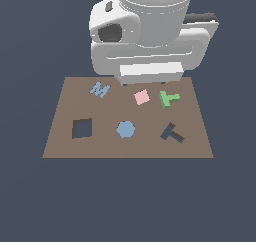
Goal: Insert a designated object into the corresponding slot on a board.
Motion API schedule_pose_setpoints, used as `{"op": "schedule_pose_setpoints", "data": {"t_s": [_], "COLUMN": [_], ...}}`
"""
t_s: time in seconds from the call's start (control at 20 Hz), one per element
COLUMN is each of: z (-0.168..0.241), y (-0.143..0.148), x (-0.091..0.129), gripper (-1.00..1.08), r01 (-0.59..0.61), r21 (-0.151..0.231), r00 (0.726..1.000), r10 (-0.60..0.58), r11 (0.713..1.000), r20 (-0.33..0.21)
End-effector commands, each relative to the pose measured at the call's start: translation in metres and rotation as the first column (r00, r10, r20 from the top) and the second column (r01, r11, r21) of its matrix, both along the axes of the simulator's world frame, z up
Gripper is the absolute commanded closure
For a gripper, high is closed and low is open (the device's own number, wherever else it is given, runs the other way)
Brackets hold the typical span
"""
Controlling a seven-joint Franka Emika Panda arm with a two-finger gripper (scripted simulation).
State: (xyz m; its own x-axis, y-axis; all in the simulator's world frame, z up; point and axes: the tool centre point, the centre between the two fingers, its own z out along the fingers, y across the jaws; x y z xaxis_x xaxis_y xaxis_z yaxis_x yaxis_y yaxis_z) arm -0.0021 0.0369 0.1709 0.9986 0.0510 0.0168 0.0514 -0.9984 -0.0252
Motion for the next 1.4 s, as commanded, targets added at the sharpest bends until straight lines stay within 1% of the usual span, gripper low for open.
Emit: {"op": "schedule_pose_setpoints", "data": {"t_s": [0.0,0.2,0.4,0.8,1.0,1.15,1.35], "z": [0.0,-0.005,-0.02,-0.079,-0.104,-0.115,-0.121], "y": [0.0,0.005,0.019,0.073,0.094,0.104,0.108], "x": [0.0,-0.002,-0.007,-0.027,-0.036,-0.04,-0.041], "gripper": [-0.92,-0.92,-0.92,-0.92,-0.92,-0.92,-0.92], "r01": [0.0,-0.005,-0.022,-0.082,-0.107,-0.118,-0.123], "r21": [0.0,-0.001,-0.004,-0.015,-0.021,-0.024,-0.025], "r00": [1.0,1.0,1.0,0.997,0.994,0.993,0.992], "r10": [0.0,0.005,0.022,0.082,0.107,0.118,0.123], "r11": [1.0,1.0,1.0,0.996,0.994,0.993,0.992], "r20": [0.0,-0.001,-0.002,-0.009,-0.013,-0.014,-0.015]}}
